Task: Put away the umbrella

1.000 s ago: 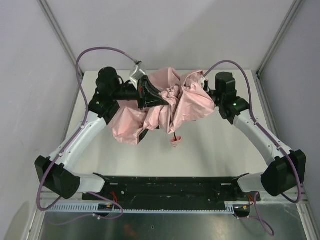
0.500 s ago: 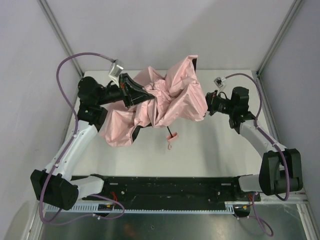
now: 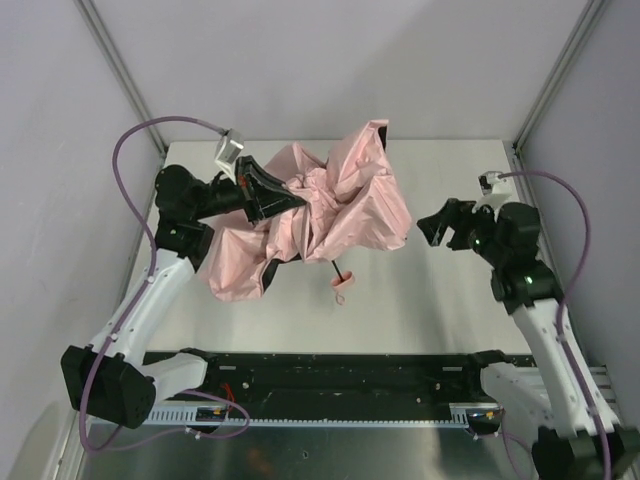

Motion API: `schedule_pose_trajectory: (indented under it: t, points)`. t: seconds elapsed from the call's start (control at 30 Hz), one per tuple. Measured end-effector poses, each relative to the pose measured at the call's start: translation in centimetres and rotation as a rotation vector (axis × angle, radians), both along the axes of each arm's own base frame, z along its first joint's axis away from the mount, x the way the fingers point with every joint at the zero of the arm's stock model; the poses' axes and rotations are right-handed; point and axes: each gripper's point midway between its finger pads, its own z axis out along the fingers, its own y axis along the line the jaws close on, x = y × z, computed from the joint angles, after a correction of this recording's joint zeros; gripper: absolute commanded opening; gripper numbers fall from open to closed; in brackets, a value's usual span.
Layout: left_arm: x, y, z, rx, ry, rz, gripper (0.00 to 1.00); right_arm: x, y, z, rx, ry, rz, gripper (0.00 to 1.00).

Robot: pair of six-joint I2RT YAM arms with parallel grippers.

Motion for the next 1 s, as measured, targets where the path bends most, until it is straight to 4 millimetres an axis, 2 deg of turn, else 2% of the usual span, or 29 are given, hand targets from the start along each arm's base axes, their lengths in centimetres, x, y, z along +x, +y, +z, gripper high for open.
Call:
schedule_pose_trajectory:
  t: [0.07,0.17,0.23,0.27,0.33,0.4,0.5,0.6,0.67,0.73,0.9,1.0]
  points:
    - [0.1,0.0,-0.5,0.004,0.009,0.0,0.0,-2.4,1.8,4.6,-0.013,-0.161,0.108,0.75]
    - [0.1,0.1,-1.0,0.011,0.016,-0.005,0.0,-7.1,6.0,11.5,0.001,-0.392,0.351,0.68]
    - [-0.1,0.1,-1.5,0.017,0.02,-0.018,0.0,-9.9,8.4,14.9,0.021,-0.502,0.496,0.64]
    - [-0.2,0.0,-1.8,0.02,0.021,-0.026,0.0,-10.5,9.3,16.0,0.025,-0.532,0.547,0.62]
    - [-0.6,-0.1,-2.4,0.029,0.02,-0.044,0.0,-10.8,11.0,16.8,0.028,-0.543,0.62,0.5]
    - [-1.1,-0.5,-2.9,0.037,0.013,-0.071,0.0,-10.3,12.9,16.2,0.021,-0.519,0.676,0.42]
    - [-2.5,-1.2,-3.3,0.048,-0.009,-0.128,0.0,-9.6,16.3,14.1,0.006,-0.448,0.757,0.32]
    - [-4.5,-1.8,-3.3,0.054,-0.053,-0.193,0.0,-9.9,19.7,11.5,-0.008,-0.373,0.841,0.07]
    - [-5.8,-1.9,-3.3,0.058,-0.082,-0.233,0.0,-10.6,21.7,10.8,0.005,-0.353,0.893,0.02]
    - [-6.7,-1.8,-3.4,0.063,-0.107,-0.263,0.0,-11.7,23.4,10.9,0.03,-0.347,0.941,0.06]
    - [-8.5,-1.3,-3.6,0.082,-0.154,-0.354,0.0,-13.3,24.3,10.7,0.033,-0.337,0.983,0.5]
    - [-9.3,-1.5,-3.9,0.084,-0.183,-0.392,0.0,-14.1,23.8,10.5,0.03,-0.306,0.987,0.68]
